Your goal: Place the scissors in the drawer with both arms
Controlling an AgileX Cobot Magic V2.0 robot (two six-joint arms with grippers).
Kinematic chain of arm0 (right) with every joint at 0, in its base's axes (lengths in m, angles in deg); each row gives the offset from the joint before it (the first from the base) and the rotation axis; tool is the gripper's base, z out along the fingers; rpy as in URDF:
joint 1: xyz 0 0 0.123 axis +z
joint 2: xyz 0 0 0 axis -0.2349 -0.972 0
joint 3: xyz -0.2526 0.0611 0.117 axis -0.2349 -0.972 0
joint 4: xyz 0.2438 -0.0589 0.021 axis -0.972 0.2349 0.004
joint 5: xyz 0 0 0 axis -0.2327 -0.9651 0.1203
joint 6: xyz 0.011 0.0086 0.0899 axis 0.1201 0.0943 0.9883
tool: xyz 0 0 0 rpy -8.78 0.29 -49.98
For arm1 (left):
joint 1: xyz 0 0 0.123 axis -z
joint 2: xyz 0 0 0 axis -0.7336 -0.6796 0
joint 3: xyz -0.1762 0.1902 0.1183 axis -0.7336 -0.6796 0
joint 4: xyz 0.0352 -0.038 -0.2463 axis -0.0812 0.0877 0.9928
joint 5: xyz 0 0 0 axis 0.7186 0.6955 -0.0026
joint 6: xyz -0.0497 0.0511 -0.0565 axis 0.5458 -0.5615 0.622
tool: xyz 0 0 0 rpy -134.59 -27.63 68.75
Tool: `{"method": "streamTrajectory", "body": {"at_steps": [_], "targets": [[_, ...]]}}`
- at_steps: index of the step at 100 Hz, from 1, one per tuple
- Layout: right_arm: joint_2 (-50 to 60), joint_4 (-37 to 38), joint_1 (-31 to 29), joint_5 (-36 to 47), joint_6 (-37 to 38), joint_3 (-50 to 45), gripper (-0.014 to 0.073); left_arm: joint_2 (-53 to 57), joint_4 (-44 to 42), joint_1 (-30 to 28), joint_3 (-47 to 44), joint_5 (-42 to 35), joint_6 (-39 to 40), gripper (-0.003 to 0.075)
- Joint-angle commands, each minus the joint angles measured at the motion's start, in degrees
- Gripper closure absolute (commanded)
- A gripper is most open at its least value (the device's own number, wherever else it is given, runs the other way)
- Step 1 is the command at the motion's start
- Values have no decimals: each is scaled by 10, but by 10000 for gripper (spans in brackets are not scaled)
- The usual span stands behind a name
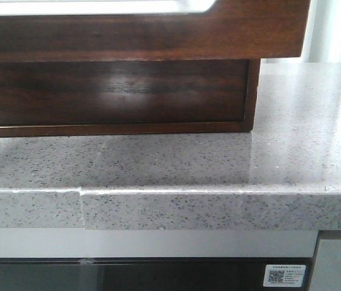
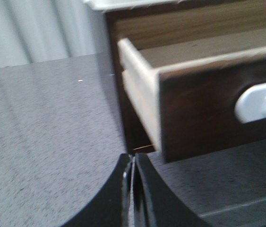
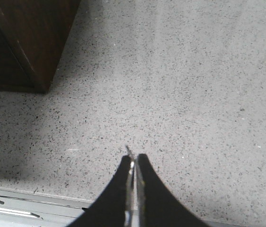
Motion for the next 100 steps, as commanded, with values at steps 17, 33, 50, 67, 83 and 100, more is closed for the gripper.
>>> {"method": "streamTrajectory", "body": {"at_steps": [17, 33, 50, 67, 83, 100], "targets": [[0, 14, -4, 34, -6, 14, 662, 66, -100, -14, -146, -198, 165, 741], [0, 14, -4, 34, -6, 14, 662, 75, -120, -30, -197, -230, 193, 741], [-1, 14, -4, 34, -6, 14, 662, 75, -120, -30, -213, -283, 189, 741], [-1, 14, -4, 34, -6, 14, 662, 75, -120, -30, -213, -288, 189, 741], [-1, 14, -4, 34, -6, 14, 662, 75, -120, -30, -213, -288, 189, 741], [-1, 14, -4, 34, -6, 14, 662, 75, -120, -30, -213, -288, 189, 741]]}}
